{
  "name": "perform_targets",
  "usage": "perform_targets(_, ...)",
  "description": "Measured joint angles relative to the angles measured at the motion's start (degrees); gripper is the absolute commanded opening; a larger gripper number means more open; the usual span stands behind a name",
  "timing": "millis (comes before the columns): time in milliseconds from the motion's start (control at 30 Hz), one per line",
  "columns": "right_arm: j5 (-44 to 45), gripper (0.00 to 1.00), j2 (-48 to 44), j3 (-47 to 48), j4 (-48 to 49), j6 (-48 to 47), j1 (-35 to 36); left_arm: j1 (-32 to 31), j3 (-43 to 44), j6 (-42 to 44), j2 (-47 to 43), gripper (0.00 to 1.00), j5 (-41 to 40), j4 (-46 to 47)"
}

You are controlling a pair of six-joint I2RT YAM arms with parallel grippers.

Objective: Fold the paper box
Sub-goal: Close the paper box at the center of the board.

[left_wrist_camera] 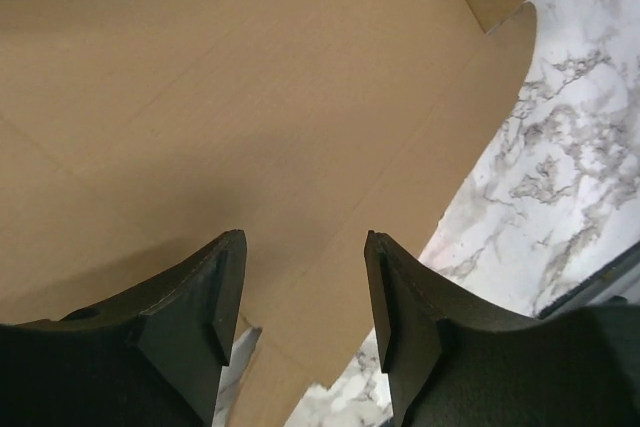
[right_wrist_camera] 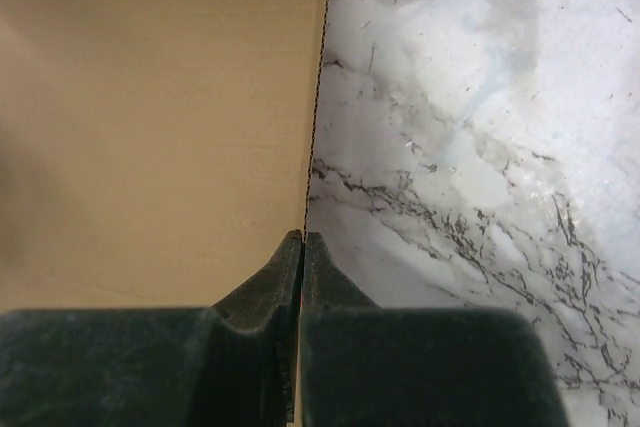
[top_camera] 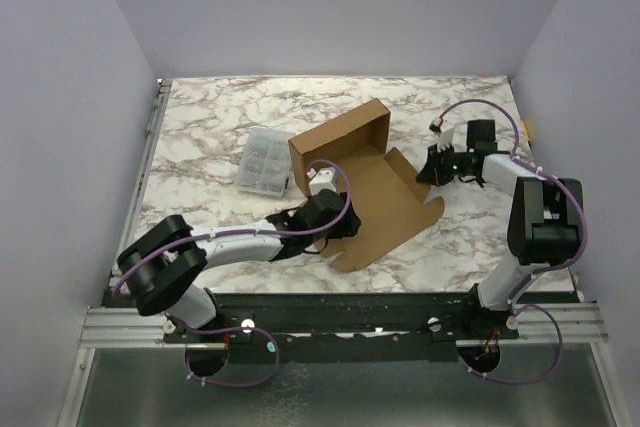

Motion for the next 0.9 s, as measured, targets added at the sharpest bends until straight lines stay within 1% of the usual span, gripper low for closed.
perform_targets(267, 1.1, 0.03, -5.2, -4.6, 2.5, -3.9, 2.1, -3.7, 7.4, 0.9, 12.0, 0.56, -4.4, 2.2)
perform_targets(467, 1.0, 0.06, -5.2, -4.8, 3.0, -5.0, 3.8, -4.2, 10.5, 1.5, 18.4, 0.43, -6.4, 3.4)
perform_targets(567, 0.5, 0.09, -5.0, -4.8, 2.9, -5.5, 4.0, -4.2, 10.6, 1.8, 19.4, 0.40, -7.0, 3.5)
perform_targets(767, -3.8, 0.18, -3.9, -4.5, 1.2, -5.9, 3.9, -4.2, 11.2, 2.4, 20.2, 0.39, -7.8, 3.9)
perform_targets(900, -7.8, 0.32, -1.4, -2.7, -1.2, -6.2, 3.8, -4.2, 11.4, 2.8, 20.6, 0.39, -8.0, 4.3)
